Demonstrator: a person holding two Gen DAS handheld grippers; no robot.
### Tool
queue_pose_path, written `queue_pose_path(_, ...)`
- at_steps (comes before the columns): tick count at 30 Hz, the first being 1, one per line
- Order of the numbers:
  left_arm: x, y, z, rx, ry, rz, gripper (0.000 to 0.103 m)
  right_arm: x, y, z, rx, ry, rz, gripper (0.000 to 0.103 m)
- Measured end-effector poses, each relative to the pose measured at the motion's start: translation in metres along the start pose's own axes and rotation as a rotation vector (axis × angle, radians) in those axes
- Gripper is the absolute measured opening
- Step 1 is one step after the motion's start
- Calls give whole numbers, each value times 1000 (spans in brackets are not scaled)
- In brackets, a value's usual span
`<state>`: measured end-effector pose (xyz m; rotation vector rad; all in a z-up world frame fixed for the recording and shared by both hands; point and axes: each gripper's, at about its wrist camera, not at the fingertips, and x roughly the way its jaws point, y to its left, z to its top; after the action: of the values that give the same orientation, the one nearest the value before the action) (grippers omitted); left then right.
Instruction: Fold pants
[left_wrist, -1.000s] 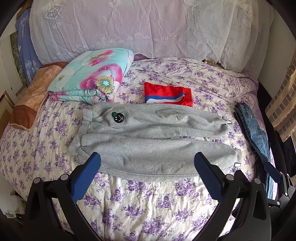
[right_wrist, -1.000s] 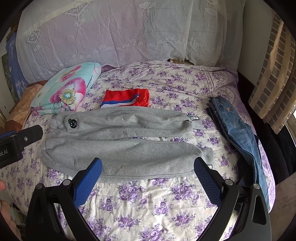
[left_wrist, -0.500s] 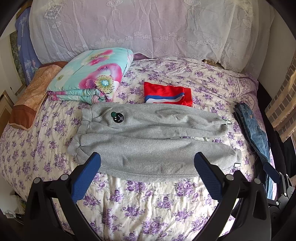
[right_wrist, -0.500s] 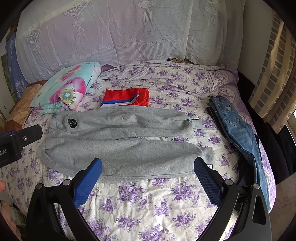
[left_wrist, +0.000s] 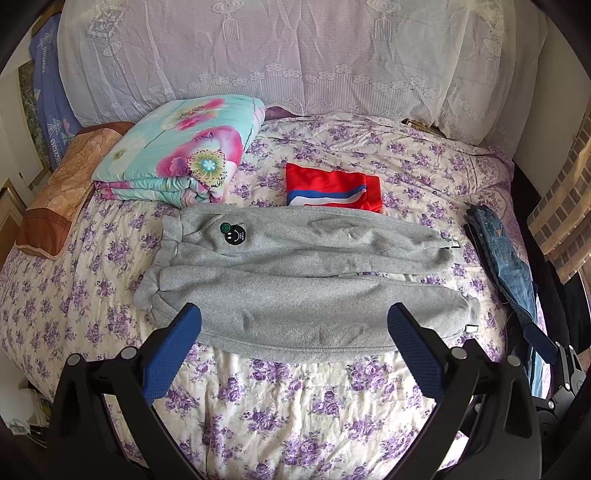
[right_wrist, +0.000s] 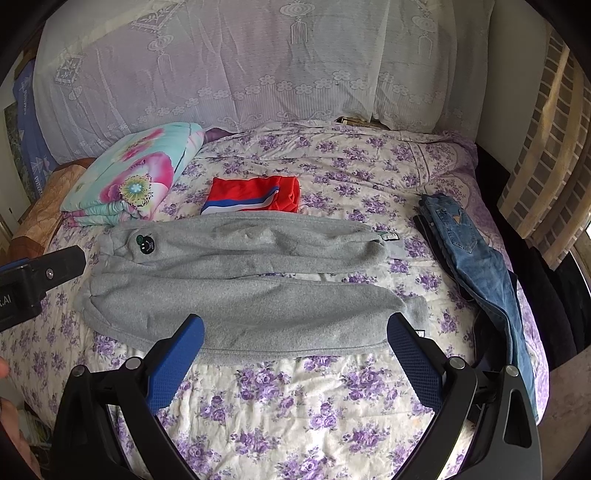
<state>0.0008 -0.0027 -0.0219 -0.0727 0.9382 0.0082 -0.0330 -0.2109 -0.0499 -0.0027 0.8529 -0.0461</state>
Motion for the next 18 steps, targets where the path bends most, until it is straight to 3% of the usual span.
queue_pose_path(18,6,-2,-6,-10,18,1,98,4,2,-4,-2,8,2,99)
